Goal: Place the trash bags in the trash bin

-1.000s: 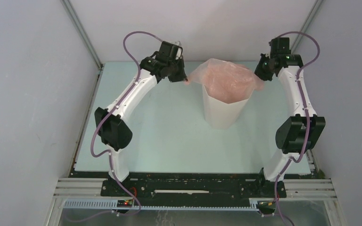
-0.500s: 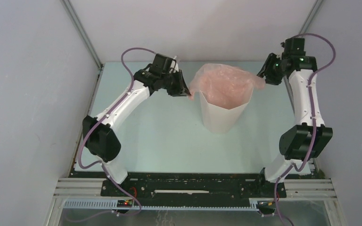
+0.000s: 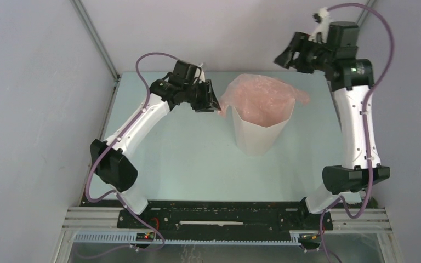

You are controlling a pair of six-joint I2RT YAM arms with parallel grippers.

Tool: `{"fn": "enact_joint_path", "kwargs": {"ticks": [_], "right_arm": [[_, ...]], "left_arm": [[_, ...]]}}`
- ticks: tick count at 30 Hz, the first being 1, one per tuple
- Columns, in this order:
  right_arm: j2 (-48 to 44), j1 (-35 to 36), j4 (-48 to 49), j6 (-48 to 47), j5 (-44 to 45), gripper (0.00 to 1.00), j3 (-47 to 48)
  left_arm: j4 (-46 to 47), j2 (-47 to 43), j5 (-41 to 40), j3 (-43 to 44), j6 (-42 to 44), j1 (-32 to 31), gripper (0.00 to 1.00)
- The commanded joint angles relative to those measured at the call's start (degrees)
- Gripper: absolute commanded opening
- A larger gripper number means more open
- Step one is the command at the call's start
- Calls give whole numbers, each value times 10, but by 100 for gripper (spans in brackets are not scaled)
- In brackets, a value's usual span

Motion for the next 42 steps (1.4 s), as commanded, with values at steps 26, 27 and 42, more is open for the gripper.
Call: {"fn": "enact_joint_path", "kwargs": {"ticks": [26, 27, 42], "right_arm": [[-93, 242, 46, -183, 36, 0, -162], [-107, 243, 44, -178, 24, 0, -179], [-293, 287, 97, -70, 16, 0, -416]], "left_arm": [[13, -85, 27, -61, 9, 6, 41], [13, -102, 28, -72, 10, 7, 46], [100, -257, 123, -207, -267, 34, 89]]}}
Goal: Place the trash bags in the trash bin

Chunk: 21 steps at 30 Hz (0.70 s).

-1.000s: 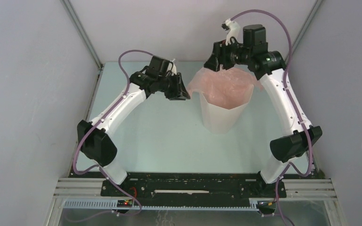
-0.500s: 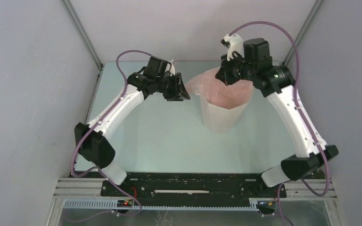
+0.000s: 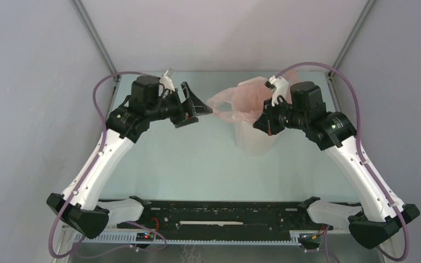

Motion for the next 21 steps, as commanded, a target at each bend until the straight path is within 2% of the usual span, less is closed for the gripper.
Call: {"fn": "enact_joint_path", "kwargs": {"ticks": [1, 5, 8, 10, 13, 15, 16, 21], "right_arm": [[-41, 11, 31, 43, 21, 0, -26], [-51, 16, 29, 53, 40, 1, -35], [-56, 18, 18, 58, 48, 2, -39], [-63, 20, 11, 63, 54, 3, -46], [-78, 25, -8, 73, 76, 4, -53], [-95, 28, -21, 80, 94, 4, -63], [-105, 29, -24, 83, 100, 4, -71], [-157, 29, -11, 113, 124, 8, -145]], "left_arm": [[95, 23, 64, -62, -188, 7, 90], [281, 26, 56, -142, -335, 2, 92], [292, 61, 47, -137, -345, -5, 91], [275, 88, 43, -116, -315, -12, 83], [262, 109, 40, -113, -291, -19, 56], [260, 108, 31, -122, -278, -27, 43], [258, 107, 26, -126, -269, -30, 38], [239, 126, 28, -132, -232, -46, 26]]}}
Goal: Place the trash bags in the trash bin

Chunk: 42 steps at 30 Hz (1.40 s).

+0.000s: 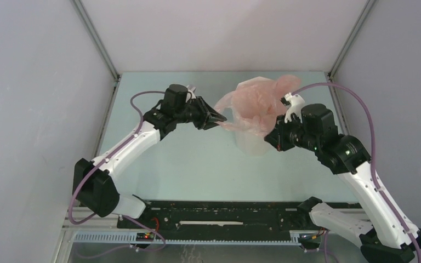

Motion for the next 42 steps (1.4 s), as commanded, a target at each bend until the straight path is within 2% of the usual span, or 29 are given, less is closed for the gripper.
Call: {"fn": "enact_joint_path", "kwargs": {"ticks": [1, 6, 11, 17, 20, 25, 31, 36, 40, 42], "right_arm": [[-45, 5, 11, 43, 46, 10, -59], [-46, -3, 55, 71, 101, 19, -125], [-42, -26, 67, 69, 60, 47, -118], [-71, -28, -56, 52, 79, 70, -6], [-58, -27, -100, 36, 117, 76, 63], [26, -15, -129, 14, 185, 77, 185], [137, 51, -100, -19, 313, 77, 274], [229, 106, -115, -54, 430, 76, 338], [259, 113, -124, -61, 510, 67, 336], [257, 105, -125, -61, 513, 52, 324]], "left_arm": [[1, 17, -2, 5, 49, -14, 24], [-1, 66, -1, 31, 76, -23, 14], [-21, 98, -9, 56, 108, -23, 9], [-34, 104, -1, 77, 125, -24, 8], [-37, 107, 13, 84, 127, -23, 8], [-42, 115, 26, 98, 128, -24, 8], [-49, 123, 28, 109, 130, -24, 8], [-49, 125, 25, 115, 130, -23, 8], [-49, 129, 24, 120, 131, -23, 7], [-49, 130, 22, 120, 131, -21, 7]]}}
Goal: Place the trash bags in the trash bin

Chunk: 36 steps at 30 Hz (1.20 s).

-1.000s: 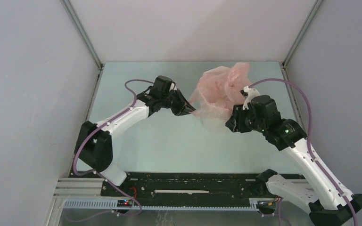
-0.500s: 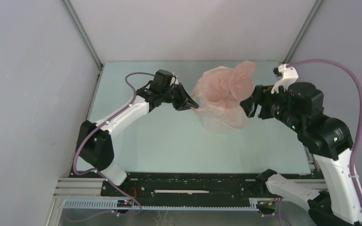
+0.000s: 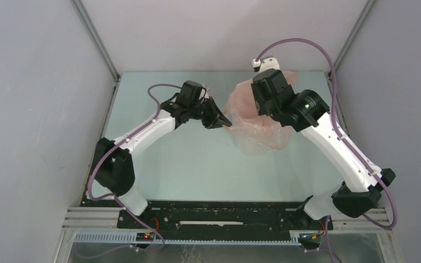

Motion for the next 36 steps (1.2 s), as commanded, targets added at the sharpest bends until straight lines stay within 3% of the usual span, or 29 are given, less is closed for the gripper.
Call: {"fn": "enact_joint_path", "kwargs": {"ticks": [1, 3, 8, 15, 21, 28, 36], "right_arm": [[-23, -11, -10, -16, 86, 41, 6], [-44, -19, -5, -17, 80, 28, -11], [-157, -62, 62, -47, -39, 22, -112], [-267, -291, 189, 30, -286, 20, -279], [-224, -399, 220, 82, -375, 20, -299], [-145, -448, 286, 132, -388, 13, -302], [-55, -460, 317, 142, -453, 14, -302]], "left_arm": [[5, 0, 5, 38, 16, -2, 7], [5, 0, 3, 37, 17, 1, 6], [3, -1, -3, 29, 21, 17, 6], [3, 8, -2, 34, 22, 25, 5], [3, 17, 0, 44, 22, 25, 4], [3, 21, -6, 44, 27, 25, 4], [-9, 48, -24, 66, 61, 25, 4]]}}
